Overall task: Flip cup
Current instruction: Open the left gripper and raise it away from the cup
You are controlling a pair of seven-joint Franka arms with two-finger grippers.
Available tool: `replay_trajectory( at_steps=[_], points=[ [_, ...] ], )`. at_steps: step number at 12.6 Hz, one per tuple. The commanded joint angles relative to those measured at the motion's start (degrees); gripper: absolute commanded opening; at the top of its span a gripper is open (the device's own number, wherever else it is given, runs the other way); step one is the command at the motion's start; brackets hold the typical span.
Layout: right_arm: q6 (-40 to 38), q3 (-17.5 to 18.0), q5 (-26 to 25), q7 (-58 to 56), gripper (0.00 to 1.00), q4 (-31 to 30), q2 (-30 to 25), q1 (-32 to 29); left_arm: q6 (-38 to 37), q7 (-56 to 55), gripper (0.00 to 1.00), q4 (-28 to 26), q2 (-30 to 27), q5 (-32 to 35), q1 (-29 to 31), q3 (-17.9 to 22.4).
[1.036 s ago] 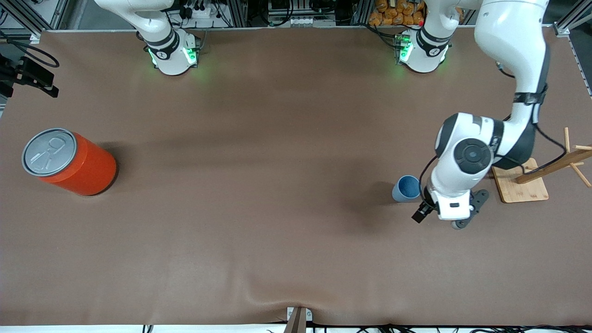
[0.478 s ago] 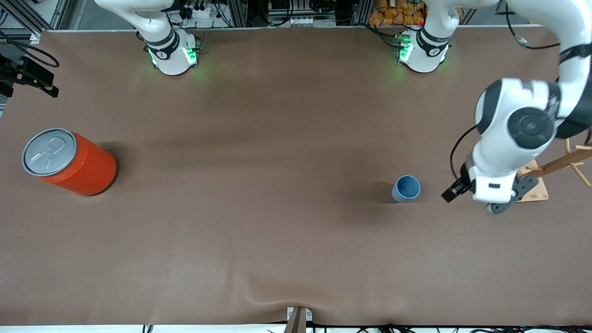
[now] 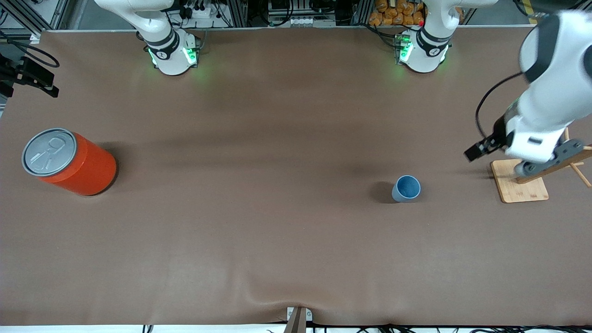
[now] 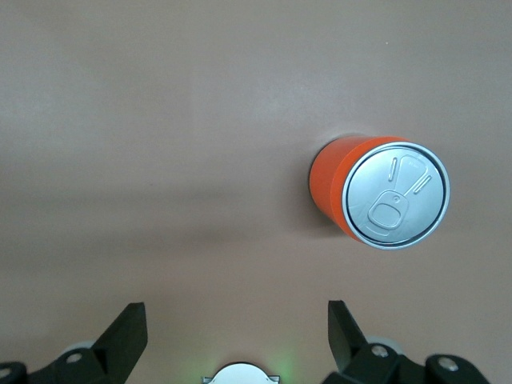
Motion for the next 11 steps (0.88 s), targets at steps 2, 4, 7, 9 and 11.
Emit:
replay_trajectory(
  at_steps=[2, 4, 7, 9, 11],
  points=[
    [-0.8, 0.5, 0.7, 0.0, 1.0, 1.1, 0.4, -0.9, -3.2, 10.0, 1.0, -1.3, -4.8, -2.1, 3.1, -0.9],
    [-0.9, 0.5, 0.7, 0.0, 1.0, 1.1, 0.4, -0.9, -5.7, 15.2, 1.0, 1.5, -4.6, -2.6, 3.1, -0.7],
    [-1.1, 0.5, 0.7, 0.0, 1.0, 1.1, 0.4, -0.9, -8.9, 21.4, 1.0, 5.1, -4.7, -5.1, 3.1, -0.6],
    [-1.1, 0.5, 0.7, 0.0, 1.0, 1.1, 0.4, -0.9, -11.9, 26.3, 1.0, 7.0, -4.8, -5.7, 3.4, -0.6],
    [-1.1, 0.5, 0.7, 0.0, 1.0, 1.1, 0.4, -0.9, -16.8, 33.9, 1.0, 9.3, -4.8, -5.3, 4.2, -0.4]
  ],
)
